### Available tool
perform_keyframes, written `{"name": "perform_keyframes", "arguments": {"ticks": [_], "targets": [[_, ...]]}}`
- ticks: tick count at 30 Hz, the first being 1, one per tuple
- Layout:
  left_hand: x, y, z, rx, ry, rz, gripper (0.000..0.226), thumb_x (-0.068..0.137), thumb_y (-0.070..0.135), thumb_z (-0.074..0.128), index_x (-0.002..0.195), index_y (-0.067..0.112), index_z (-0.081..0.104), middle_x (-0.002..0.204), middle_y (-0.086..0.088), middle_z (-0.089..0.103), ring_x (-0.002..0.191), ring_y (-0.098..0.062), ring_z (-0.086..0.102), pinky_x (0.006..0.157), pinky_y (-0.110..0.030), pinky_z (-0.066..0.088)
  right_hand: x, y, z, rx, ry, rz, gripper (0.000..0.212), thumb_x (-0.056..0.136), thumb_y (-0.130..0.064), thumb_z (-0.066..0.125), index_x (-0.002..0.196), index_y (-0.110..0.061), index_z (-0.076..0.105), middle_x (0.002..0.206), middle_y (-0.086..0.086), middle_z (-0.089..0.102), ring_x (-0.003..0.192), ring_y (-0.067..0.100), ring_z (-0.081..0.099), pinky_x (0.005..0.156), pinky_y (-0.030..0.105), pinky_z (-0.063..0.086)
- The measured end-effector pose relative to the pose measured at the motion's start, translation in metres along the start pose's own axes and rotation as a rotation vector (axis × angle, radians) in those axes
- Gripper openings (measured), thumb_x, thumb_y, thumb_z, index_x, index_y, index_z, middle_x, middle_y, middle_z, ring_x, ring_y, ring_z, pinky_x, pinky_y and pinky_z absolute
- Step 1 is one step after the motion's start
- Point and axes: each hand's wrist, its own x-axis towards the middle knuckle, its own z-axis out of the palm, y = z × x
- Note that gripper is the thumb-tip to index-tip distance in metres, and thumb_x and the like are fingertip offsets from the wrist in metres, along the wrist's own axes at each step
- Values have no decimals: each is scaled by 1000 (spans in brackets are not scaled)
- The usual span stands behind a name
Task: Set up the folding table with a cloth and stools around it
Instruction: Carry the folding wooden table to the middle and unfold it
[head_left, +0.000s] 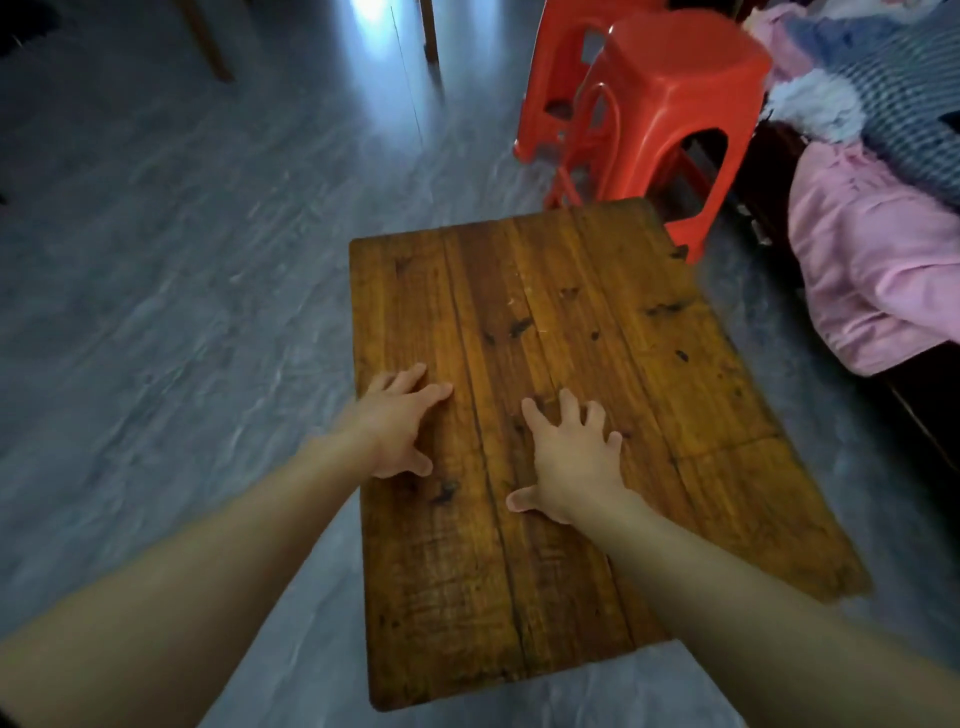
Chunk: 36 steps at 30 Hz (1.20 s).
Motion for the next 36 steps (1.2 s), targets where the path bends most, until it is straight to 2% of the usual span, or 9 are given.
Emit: {"name": "perform_keyframes", "arguments": {"ticks": [9, 13, 18, 22, 25, 27, 31, 33, 36], "targets": [[5, -6, -14, -13, -9, 85, 103, 75, 45, 77, 151, 41, 7, 162, 5, -6, 147, -29, 2, 114, -52, 26, 10, -12, -13, 30, -3, 72, 122, 59, -50, 88, 151, -35, 10, 161, 6, -2, 146, 40, 0, 115, 62, 19], [9, -23, -10, 69, 34, 219, 101, 75, 61, 69, 149, 42, 4, 161, 1, -3, 144, -33, 7, 113, -55, 24, 8, -27, -22, 37, -67, 168, 123, 54, -40, 93, 149, -32, 15, 160, 7, 0, 145, 41, 3, 113, 60, 26], [18, -50, -16, 176, 6, 449, 103, 74, 67, 65, 150, 40, 1, 160, 2, -4, 144, -34, 6, 113, -53, 24, 6, -42, -23, 85, -85, 271, 126, 50, -23, 95, 147, -32, 16, 160, 7, -2, 146, 38, 1, 111, 61, 29], [30, -85, -27, 236, -12, 639, 109, 69, 54, 74, 151, 39, 3, 160, 8, -9, 145, -27, 3, 115, -48, 18, -10, -63, -5, 154, -61, 382, 111, 78, -15, 76, 154, -32, -3, 161, 9, -11, 148, 34, -7, 118, 54, 18], [46, -108, -32, 355, 85, 754, 116, 65, 30, 83, 151, 36, 5, 161, 3, -4, 146, -27, 2, 117, -44, 15, -33, -99, 16, 301, 9, 460, 93, 87, -33, 65, 154, -27, 0, 161, 8, -9, 148, 34, -6, 117, 57, 21], [59, -116, -32, 454, 162, 811, 121, 54, 24, 90, 150, 30, 17, 160, -4, 11, 145, -29, 13, 114, -46, 25, -47, -130, 29, 369, 45, 482, 89, 88, -47, 61, 153, -24, 4, 161, 7, -8, 148, 34, -6, 116, 58, 22], [80, -107, -35, 500, 265, 926, 109, 46, 12, 90, 142, 21, 38, 151, -10, 34, 136, -32, 32, 108, -45, 36, -51, -180, 52, 322, -27, 517, 121, 77, -70, 61, 152, -16, -17, 157, 13, -28, 144, 40, -23, 115, 63, 6], [83, -100, -37, 544, 287, 925, 108, 43, 12, 90, 138, 20, 40, 146, -11, 37, 131, -32, 37, 102, -45, 40, -43, -189, 64, 258, -12, 560, 130, 75, -66, 67, 148, -11, -26, 153, 17, -35, 141, 46, -26, 112, 68, 3], [79, -95, -35, 616, 298, 897, 106, 46, 11, 89, 139, 20, 39, 147, -11, 37, 130, -32, 39, 99, -43, 42, -37, -192, 75, 182, 54, 600, 115, 87, -38, 67, 147, -6, -25, 154, 25, -29, 141, 52, -20, 109, 73, 10]]}}
